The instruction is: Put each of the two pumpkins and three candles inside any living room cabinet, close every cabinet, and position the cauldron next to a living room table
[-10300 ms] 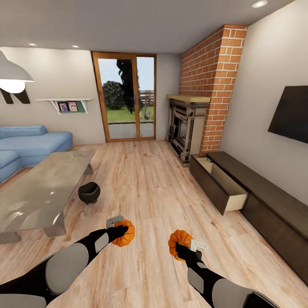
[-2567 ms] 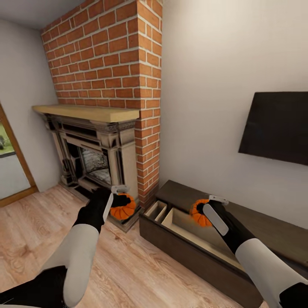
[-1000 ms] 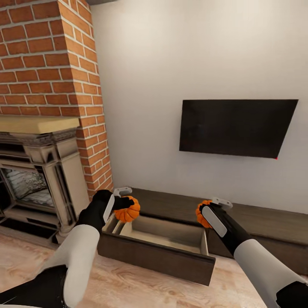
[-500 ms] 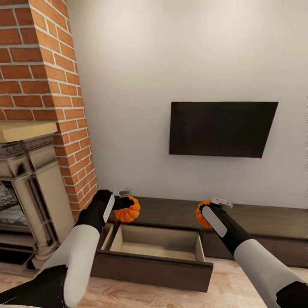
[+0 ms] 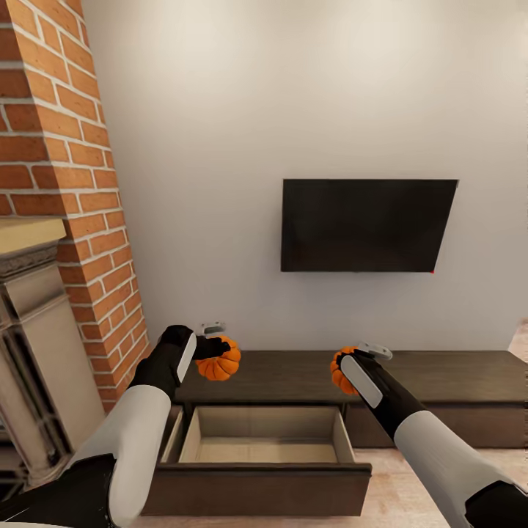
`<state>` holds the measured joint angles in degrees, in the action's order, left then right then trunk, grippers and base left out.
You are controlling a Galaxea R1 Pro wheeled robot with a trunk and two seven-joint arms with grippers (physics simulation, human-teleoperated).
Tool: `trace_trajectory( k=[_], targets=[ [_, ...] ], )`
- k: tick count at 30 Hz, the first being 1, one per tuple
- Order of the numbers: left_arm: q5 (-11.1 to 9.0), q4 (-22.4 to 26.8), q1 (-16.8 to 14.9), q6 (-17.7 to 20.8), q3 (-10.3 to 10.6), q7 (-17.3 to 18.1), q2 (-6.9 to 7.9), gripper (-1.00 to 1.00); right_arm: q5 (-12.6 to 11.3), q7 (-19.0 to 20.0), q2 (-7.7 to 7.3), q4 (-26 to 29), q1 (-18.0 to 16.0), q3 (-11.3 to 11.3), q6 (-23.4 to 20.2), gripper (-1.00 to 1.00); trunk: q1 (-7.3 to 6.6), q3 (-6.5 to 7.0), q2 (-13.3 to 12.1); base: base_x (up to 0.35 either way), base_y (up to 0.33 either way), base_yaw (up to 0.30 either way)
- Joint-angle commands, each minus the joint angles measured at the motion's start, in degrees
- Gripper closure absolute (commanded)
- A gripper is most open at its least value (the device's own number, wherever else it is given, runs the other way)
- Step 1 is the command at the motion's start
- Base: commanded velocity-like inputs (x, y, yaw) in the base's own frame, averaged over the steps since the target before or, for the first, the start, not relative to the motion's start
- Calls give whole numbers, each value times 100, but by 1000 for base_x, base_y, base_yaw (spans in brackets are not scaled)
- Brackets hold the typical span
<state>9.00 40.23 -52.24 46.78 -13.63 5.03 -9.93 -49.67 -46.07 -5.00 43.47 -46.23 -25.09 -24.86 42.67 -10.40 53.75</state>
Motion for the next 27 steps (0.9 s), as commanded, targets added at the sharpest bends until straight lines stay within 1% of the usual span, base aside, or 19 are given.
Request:
trace_trajectory(
  k=[1,5,10,19,22,23,24,27],
  targets=[
    [41,11,-5,25,-34,51,-7,100,-30,-34,-5,6,-9,-31,-28,100,3,-2,7,172,281,-211],
    [41,11,-5,25,-34,51,-7,100,-32,-34,-1,-2,-9,-33,-28,100,3,25,7,111,176,-211],
    [41,11,-5,25,-34,50,-7,100,-34,-34,32,-5,-9,-32,-32,100,3,52,7,13,20,-179],
    [38,11,-5,25,-40,51,-7,100,-30,-42,67,-24,-9,-34,-37,100,3,4,7,1,2,-31],
    [33,-63,-5,23,-43,51,-7,100,-26,-42,95,-40,-9,-39,-40,100,3,-12,7,0,0,0],
    [32,-259,-5,-187,-43,38,-7,100,-25,-41,176,-51,-9,-40,-45,100,3,-13,7,0,0,0],
    [32,-335,-5,-289,-43,31,-7,100,-25,-42,197,-63,-9,-38,-45,100,3,-13,7,0,0,0],
    [27,-548,-5,-395,-51,22,-7,100,-25,-23,280,-76,-9,-53,-74,100,3,-13,7,0,0,0]
  ],
)
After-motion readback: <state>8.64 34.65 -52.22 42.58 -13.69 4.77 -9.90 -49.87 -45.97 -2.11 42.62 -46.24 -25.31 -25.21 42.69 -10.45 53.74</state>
